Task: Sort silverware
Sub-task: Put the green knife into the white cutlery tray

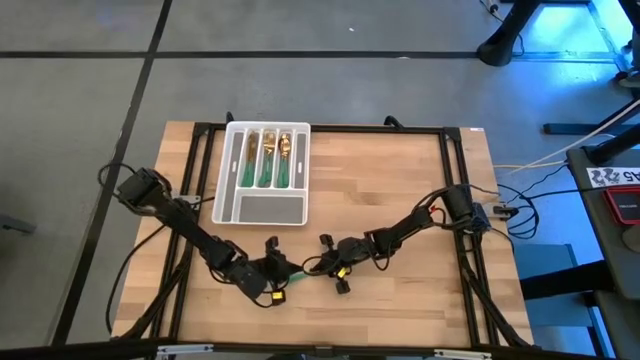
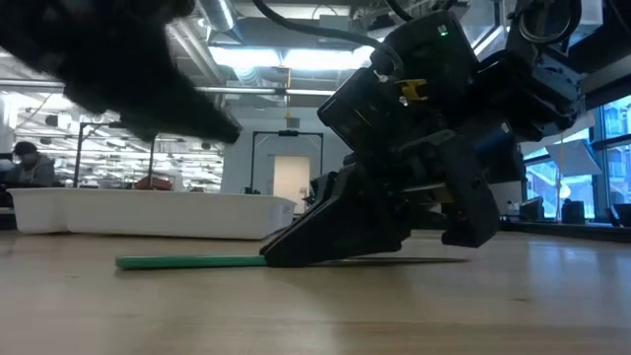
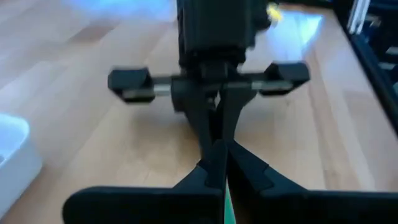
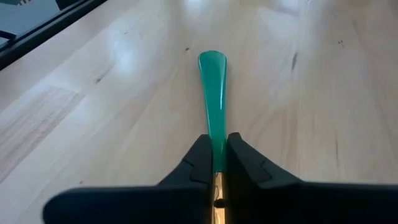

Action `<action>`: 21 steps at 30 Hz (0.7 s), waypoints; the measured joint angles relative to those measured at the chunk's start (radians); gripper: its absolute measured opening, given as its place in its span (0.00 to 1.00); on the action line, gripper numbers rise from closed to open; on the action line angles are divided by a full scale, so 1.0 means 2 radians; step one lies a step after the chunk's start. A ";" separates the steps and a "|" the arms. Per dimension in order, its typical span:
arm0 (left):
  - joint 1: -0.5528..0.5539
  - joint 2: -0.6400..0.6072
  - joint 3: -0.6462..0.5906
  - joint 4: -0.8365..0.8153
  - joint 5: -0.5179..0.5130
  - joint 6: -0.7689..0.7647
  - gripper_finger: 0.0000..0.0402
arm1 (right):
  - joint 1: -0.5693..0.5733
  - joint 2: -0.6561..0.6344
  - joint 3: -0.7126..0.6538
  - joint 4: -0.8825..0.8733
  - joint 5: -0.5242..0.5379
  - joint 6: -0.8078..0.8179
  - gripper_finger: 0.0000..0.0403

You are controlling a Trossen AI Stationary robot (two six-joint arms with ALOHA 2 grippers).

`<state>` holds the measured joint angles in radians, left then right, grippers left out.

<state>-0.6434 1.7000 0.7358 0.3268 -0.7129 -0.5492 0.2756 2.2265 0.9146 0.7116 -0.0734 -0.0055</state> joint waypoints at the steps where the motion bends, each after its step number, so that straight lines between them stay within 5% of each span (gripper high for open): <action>1: 0.000 -0.004 0.001 0.000 -0.001 0.005 0.00 | 0.000 0.000 0.000 0.001 0.000 0.000 0.07; 8: 0.000 -0.004 0.001 -0.016 0.030 0.027 0.04 | 0.000 0.004 -0.002 0.031 -0.001 0.003 0.05; 21: -0.008 0.041 0.001 -0.027 0.052 0.006 0.47 | 0.000 -0.025 -0.005 0.043 0.002 0.012 0.05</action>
<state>-0.6594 1.7819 0.7387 0.2730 -0.6090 -0.5369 0.2749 2.1761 0.9043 0.7970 -0.0688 0.0193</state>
